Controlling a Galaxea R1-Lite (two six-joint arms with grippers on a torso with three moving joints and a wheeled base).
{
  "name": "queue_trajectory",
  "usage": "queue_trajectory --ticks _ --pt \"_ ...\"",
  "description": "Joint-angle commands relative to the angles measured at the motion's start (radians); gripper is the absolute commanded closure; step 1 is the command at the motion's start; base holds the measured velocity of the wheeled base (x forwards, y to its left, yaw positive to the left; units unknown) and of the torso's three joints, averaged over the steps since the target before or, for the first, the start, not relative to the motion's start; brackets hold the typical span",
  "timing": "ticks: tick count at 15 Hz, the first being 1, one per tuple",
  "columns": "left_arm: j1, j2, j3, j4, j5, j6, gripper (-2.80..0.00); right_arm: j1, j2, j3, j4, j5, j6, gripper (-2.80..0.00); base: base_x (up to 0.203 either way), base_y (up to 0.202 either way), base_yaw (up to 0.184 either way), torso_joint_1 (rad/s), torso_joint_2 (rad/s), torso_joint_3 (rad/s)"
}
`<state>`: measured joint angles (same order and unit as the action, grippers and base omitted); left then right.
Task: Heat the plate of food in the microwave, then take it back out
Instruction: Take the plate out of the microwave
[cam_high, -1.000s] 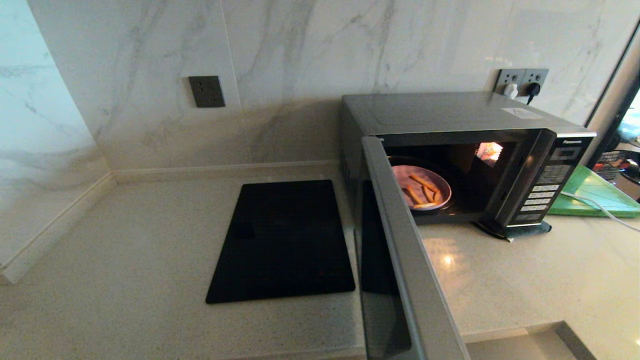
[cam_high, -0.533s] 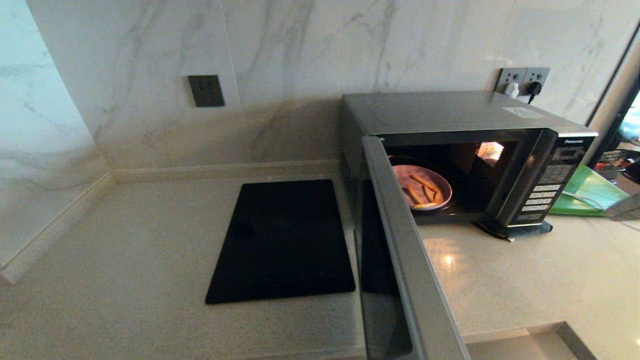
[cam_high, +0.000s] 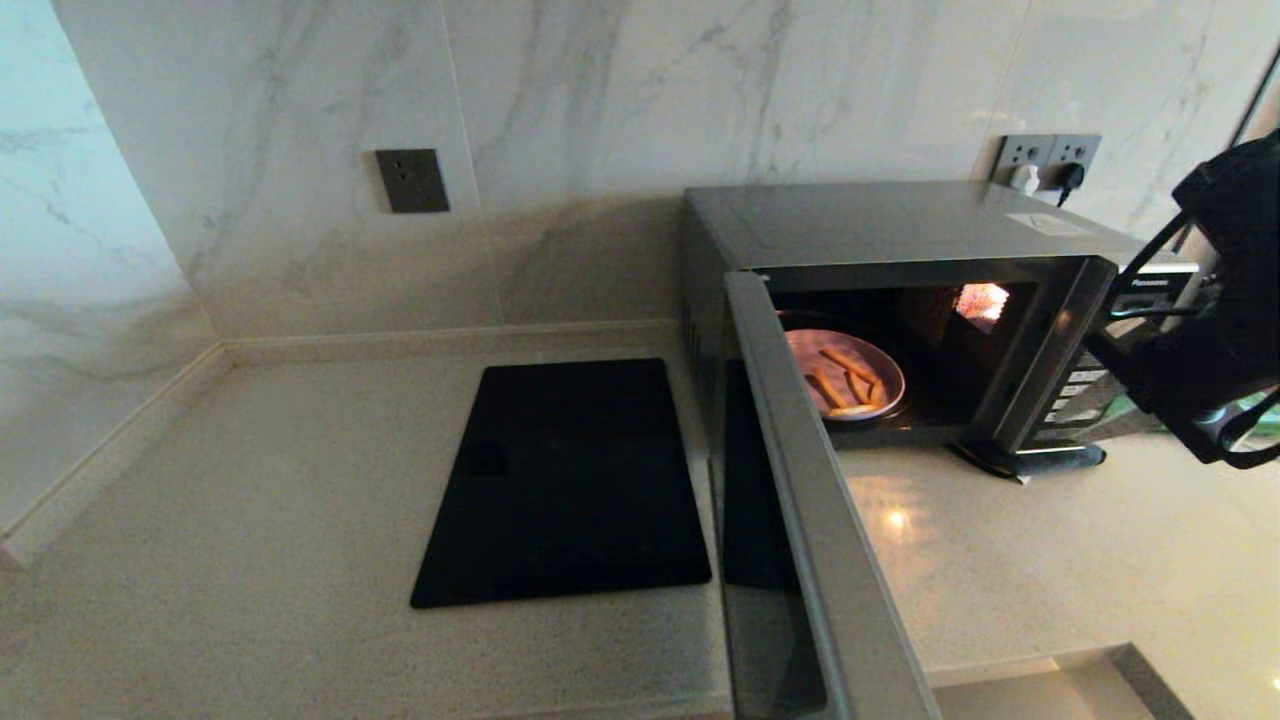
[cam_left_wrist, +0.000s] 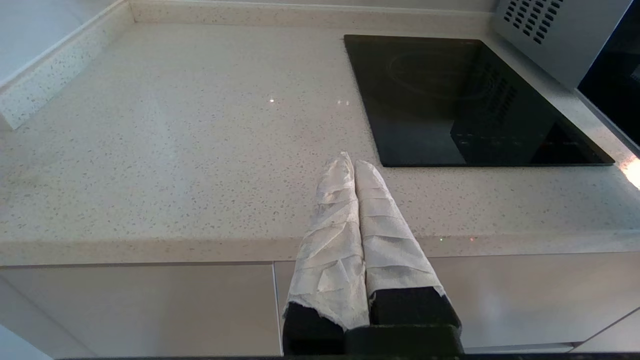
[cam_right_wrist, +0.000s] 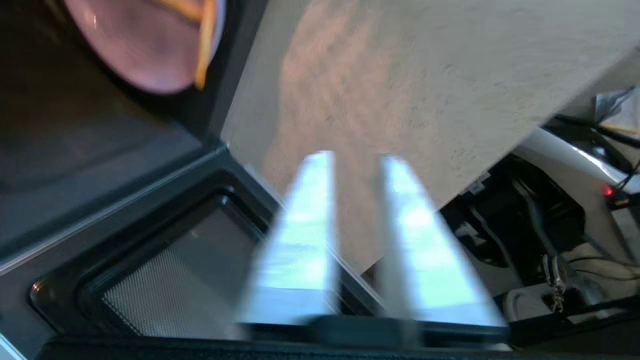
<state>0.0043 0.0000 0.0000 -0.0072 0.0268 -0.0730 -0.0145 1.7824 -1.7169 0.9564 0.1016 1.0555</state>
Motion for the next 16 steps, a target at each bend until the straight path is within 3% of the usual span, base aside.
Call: queue_trajectory --ticks 1,6,9,12,16 --pt "0.0 0.002 0.0 0.0 0.001 -0.001 0.0 0.025 0.051 -0.051 0.006 0.014 -0.007 -2.8 0.0 0.0 0.0 0.0 0.0 0.0" --pt "0.0 0.002 0.0 0.0 0.001 -0.001 0.0 0.029 0.176 -0.1 -0.004 0.031 -0.093 -2.8 0.0 0.0 0.0 0.0 0.0 0.0" --pt "0.0 0.002 0.0 0.0 0.001 -0.001 0.0 0.031 0.269 -0.114 -0.02 0.021 -0.095 -2.8 0.0 0.0 0.0 0.0 0.0 0.0" --pt "0.0 0.002 0.0 0.0 0.001 -0.001 0.0 0.035 0.312 -0.164 -0.052 -0.05 -0.093 -2.8 0.0 0.0 0.0 0.0 0.0 0.0" --pt "0.0 0.002 0.0 0.0 0.001 -0.001 0.0 0.036 0.338 -0.203 -0.163 -0.041 -0.101 -2.8 0.0 0.0 0.0 0.0 0.0 0.0"
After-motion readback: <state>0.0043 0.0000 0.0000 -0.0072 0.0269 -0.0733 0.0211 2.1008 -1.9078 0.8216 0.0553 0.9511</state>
